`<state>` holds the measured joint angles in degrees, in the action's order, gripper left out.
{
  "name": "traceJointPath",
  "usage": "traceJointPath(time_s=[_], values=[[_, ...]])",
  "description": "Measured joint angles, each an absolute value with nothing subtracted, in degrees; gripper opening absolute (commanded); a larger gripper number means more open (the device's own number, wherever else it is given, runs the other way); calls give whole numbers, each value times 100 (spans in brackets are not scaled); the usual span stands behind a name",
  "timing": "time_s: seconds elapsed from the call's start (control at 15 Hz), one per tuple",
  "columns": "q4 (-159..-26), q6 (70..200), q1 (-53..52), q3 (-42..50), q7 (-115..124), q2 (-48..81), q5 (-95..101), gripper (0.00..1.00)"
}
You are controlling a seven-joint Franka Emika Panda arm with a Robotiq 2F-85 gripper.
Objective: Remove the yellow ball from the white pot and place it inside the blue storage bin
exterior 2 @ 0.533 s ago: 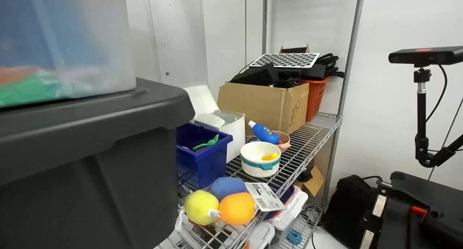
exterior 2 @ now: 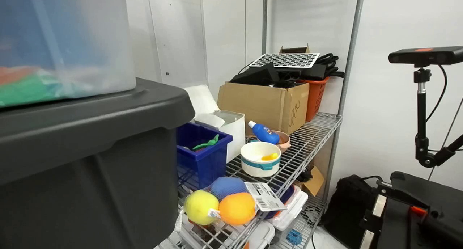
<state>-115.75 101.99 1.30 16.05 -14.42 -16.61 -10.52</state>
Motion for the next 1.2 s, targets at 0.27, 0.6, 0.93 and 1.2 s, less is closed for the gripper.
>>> traceJointPath(time_s=[0.27,0.6,0.93,1.2], values=[[-11575,10199,130,1605,-1442,-1661,-1052,100],[-11575,10199,130,1605,-1442,-1661,-1052,100],[-11680,10200,252,1480,-1452,-1659,-1043,100],[-11954,10253,309,1411,-1591,-1660,-1002,100]])
